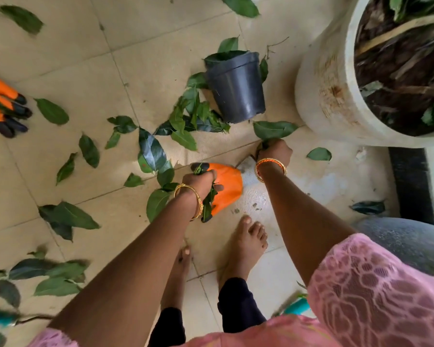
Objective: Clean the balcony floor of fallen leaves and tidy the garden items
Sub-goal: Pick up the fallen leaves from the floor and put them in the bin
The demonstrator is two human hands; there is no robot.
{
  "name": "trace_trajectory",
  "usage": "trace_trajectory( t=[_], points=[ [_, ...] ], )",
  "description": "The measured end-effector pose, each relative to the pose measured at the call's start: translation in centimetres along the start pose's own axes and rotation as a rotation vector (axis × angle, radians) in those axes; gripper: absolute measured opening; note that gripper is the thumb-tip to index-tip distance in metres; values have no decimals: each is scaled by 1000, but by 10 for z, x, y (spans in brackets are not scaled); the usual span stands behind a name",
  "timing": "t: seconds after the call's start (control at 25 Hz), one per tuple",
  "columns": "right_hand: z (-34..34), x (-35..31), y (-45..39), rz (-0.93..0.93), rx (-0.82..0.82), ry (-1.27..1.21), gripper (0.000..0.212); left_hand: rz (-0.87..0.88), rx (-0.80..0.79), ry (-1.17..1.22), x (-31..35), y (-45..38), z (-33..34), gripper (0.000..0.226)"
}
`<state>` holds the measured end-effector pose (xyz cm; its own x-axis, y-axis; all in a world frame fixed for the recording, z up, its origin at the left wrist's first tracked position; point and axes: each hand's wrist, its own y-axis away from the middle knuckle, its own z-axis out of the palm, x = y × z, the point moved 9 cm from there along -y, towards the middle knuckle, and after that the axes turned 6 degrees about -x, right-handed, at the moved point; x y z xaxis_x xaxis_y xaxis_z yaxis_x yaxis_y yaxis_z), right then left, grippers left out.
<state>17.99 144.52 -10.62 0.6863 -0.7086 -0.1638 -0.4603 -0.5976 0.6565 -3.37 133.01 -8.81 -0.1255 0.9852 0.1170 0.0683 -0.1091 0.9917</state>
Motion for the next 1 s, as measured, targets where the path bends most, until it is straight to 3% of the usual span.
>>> trace_trajectory(
  t=[0.12,0.2,0.28,0.36,0.48,0.56,0.68,0.88,1.0],
  points=[
    [-19,-10,9,-201,115,185,26,-21,-17,10,-8,1,-2,19],
    [-15,-21,-3,-368,103,258,33,-18,-14,15,-8,1,-4,14],
    [-5,-22,-24,-385,3,250,45,-17,-17,5,-5,-4,-5,15],
    [3,-21,-36,-390,-51,285,42,-24,-33,-10,-4,-10,-4,17],
    [6,-28,-23,-510,23,481,30,-26,-35,-32,-8,-17,-3,19],
    [2,-29,-9,-565,79,468,29,-31,-49,-80,-13,-17,0,24],
    [-8,-19,5,-506,82,294,26,-52,-69,-89,-19,-10,5,25],
    [-25,18,65,-222,-19,-302,35,-36,-94,-52,-14,14,26,29],
    [-16,32,104,-100,-148,-335,20,10,-39,-140,-4,40,43,40]
  ],
)
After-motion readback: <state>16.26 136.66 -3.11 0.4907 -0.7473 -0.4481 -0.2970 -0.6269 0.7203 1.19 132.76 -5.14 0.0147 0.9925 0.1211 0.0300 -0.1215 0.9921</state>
